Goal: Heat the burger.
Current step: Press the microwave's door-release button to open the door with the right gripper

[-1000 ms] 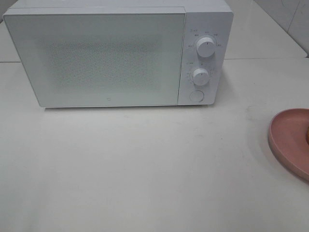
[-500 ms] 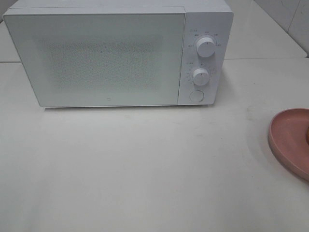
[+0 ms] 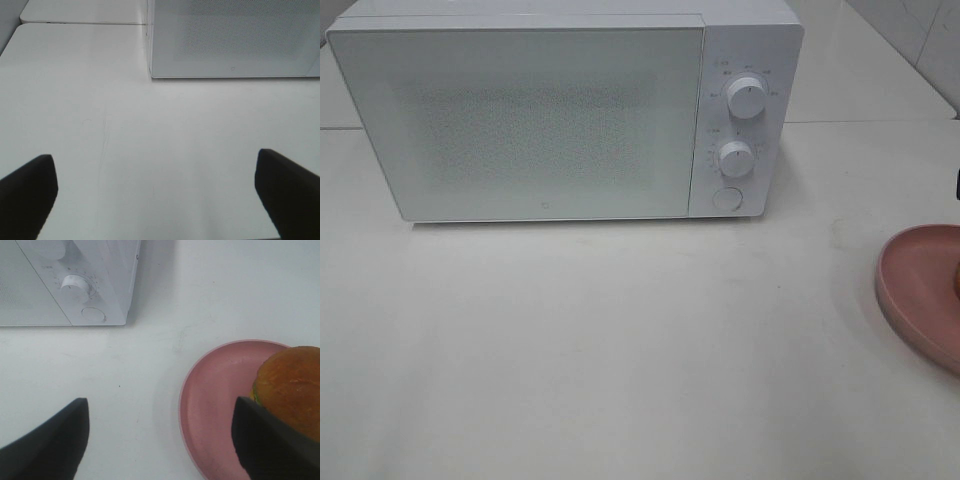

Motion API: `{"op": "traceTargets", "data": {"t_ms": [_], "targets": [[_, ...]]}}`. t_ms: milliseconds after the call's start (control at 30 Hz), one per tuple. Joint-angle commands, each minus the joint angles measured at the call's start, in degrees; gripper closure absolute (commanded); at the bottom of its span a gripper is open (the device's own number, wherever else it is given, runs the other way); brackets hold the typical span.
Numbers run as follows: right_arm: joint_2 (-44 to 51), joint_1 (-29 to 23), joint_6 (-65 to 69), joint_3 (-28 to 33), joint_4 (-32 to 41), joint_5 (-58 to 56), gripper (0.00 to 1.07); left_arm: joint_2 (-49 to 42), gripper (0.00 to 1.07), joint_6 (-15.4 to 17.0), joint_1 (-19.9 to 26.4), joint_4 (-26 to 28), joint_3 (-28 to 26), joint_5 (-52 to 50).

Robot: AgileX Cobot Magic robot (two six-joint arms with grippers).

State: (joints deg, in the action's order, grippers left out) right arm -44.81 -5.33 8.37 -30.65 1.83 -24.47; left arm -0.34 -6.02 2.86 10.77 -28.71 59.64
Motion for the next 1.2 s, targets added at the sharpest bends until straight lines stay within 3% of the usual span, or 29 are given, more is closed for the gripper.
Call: {"op": "traceTargets", "data": {"t_ms": [33, 800, 1200], "targets": [[-1.8, 0.4, -0.3, -0.4, 0.1, 2.3, 0.32, -1.0, 0.07, 0.3, -0.1, 0.3, 0.1, -0.2], [-19.7, 0.3, -0.3, -0.1, -0.2, 22.4, 0.32, -1.0, 0.07, 0.3, -0.1, 0.3, 0.1, -0.2], [-21.3, 0.3, -0.5, 9.6, 0.4, 43.2, 0.32, -1.0, 0.07, 0.3, -0.1, 0.3, 0.1, -0.2]]}}
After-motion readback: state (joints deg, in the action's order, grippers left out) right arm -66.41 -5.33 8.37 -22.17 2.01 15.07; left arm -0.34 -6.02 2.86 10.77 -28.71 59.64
